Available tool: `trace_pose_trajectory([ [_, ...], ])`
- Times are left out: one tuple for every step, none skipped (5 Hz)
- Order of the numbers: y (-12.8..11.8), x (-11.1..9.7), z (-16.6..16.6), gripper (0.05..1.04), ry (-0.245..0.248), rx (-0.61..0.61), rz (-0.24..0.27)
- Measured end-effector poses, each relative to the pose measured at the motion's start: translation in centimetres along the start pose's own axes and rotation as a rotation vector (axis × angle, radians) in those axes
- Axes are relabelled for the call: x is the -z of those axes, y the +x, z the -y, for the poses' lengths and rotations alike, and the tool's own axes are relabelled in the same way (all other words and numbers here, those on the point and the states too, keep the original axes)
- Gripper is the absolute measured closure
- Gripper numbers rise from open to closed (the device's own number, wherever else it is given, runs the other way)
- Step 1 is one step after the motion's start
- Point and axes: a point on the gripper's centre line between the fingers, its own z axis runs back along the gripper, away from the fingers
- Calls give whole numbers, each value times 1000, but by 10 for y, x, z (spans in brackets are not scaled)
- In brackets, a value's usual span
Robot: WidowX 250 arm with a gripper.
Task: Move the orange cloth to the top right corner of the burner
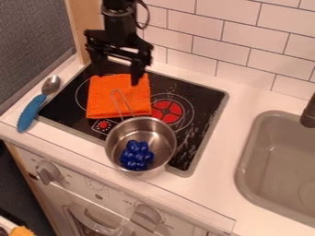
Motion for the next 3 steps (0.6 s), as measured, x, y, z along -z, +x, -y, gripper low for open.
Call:
trace_pose_trajectory([
  [21, 20, -23, 77, 10, -100, -1],
  [29, 38, -28, 79, -6, -156, 11],
  [26, 49, -24, 81, -12, -171, 26],
])
